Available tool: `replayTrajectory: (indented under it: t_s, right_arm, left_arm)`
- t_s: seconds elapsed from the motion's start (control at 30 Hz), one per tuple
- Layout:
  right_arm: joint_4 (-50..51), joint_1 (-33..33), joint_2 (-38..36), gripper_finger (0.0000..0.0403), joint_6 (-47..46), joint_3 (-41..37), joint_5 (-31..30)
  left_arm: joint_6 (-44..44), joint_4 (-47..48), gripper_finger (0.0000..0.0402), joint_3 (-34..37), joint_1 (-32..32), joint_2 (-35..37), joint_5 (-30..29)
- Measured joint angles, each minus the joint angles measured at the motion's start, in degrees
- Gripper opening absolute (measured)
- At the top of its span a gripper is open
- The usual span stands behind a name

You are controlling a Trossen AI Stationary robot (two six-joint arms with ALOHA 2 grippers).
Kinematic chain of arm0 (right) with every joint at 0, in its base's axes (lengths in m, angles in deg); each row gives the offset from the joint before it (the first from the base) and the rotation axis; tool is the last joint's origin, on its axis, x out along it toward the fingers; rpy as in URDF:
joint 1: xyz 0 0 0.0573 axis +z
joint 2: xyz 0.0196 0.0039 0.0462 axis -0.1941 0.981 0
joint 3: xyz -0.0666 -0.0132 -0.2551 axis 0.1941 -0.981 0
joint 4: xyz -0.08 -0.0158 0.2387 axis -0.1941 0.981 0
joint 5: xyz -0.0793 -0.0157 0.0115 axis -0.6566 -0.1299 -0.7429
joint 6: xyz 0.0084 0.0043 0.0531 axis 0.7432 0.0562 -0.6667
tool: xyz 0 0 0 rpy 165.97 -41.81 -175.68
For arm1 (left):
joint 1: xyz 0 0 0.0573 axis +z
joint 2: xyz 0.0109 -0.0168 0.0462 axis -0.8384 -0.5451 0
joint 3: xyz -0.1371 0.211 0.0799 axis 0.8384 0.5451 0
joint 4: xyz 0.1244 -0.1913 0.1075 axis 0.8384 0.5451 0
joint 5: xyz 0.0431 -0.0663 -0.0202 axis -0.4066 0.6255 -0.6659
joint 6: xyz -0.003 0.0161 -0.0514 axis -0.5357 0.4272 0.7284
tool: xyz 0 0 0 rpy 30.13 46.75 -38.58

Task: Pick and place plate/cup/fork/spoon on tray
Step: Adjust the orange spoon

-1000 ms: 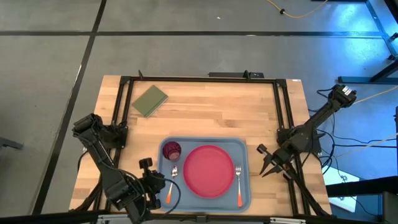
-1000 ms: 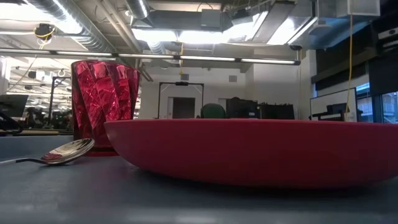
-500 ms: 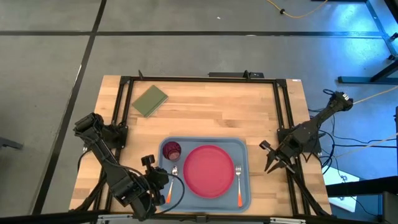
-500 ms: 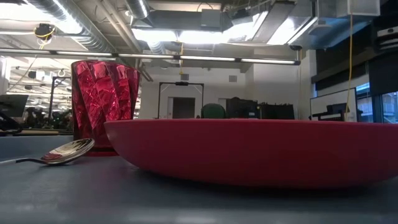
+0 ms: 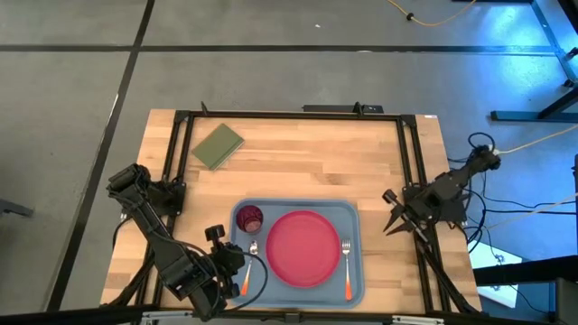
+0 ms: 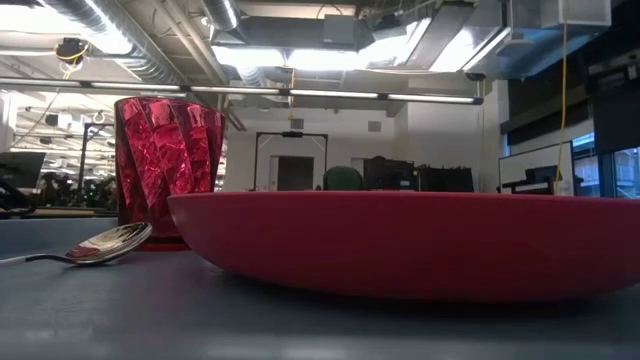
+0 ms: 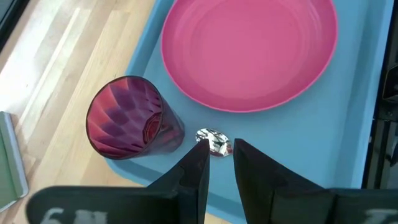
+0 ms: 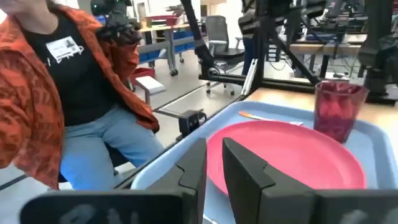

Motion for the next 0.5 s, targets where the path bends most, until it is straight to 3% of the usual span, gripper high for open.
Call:
replayTrajectory:
  t_s: [0.27,0.5]
  right_arm:
    - [6.9,0.0,-0.1,0.0057,6.0,7.2,0.0]
    - [3.5,0.0,-0.1,0.0057,5.6,4.2,0.0]
  left_arm:
    - [0.0,0.0,0.0066,0.0,0.0,0.0,0.0]
    - [0.0,-0.1,0.0066,0.0,0.0,0.0,-0.1]
